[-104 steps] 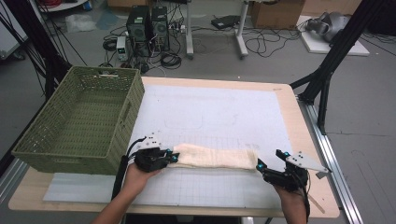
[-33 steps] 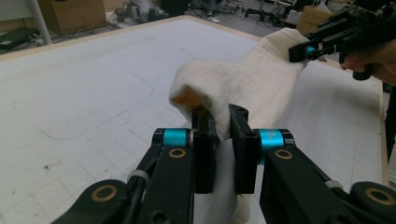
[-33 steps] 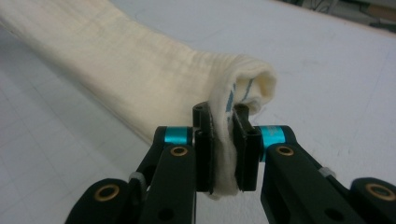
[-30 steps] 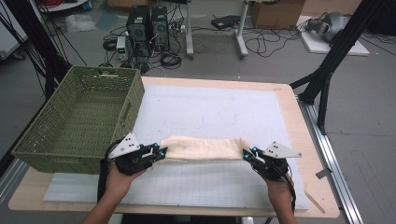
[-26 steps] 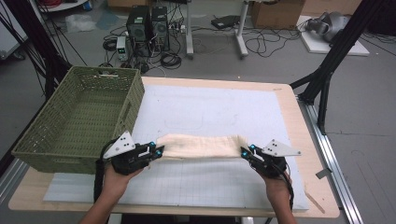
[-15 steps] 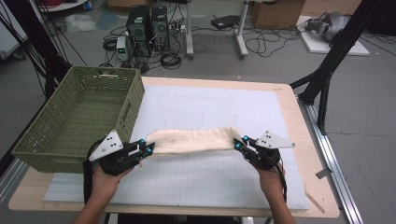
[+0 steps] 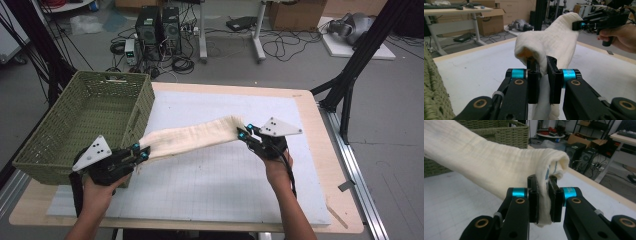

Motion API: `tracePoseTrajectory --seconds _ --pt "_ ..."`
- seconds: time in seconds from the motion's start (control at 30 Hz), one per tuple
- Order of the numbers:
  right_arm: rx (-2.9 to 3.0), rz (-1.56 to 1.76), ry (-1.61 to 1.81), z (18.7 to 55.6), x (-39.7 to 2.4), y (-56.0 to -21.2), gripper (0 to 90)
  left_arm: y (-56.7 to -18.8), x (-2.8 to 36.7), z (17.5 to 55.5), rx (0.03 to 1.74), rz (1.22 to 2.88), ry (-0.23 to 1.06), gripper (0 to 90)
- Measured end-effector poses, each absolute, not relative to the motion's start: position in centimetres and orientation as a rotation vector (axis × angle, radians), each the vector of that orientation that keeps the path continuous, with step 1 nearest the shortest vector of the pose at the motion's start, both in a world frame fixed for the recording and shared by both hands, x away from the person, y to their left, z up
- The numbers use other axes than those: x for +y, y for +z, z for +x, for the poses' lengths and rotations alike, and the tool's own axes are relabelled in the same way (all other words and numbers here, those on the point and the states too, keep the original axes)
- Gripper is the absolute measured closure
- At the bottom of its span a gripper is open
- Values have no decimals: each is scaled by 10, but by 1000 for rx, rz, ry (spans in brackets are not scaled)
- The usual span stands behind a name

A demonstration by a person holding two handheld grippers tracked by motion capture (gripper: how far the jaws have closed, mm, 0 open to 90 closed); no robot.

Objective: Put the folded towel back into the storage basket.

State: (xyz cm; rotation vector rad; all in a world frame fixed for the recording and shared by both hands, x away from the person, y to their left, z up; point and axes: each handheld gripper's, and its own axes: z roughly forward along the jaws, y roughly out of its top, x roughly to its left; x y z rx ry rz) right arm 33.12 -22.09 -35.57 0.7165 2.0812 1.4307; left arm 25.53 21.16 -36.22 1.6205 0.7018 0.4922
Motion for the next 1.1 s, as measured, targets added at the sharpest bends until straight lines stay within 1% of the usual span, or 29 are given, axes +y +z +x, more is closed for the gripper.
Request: tracePoseTrajectory --seconds 0.47,0.83,1.1 --pt "2089 621 1426 377 -171 -310 813 -345 242 250 743 1537 559 813" --pt "2096 570 1464 403 -130 -285 812 -336 266 242 782 1502 612 813" --pt "2106 544 1474 420 -98 -277 812 -335 279 235 812 1494 656 813"
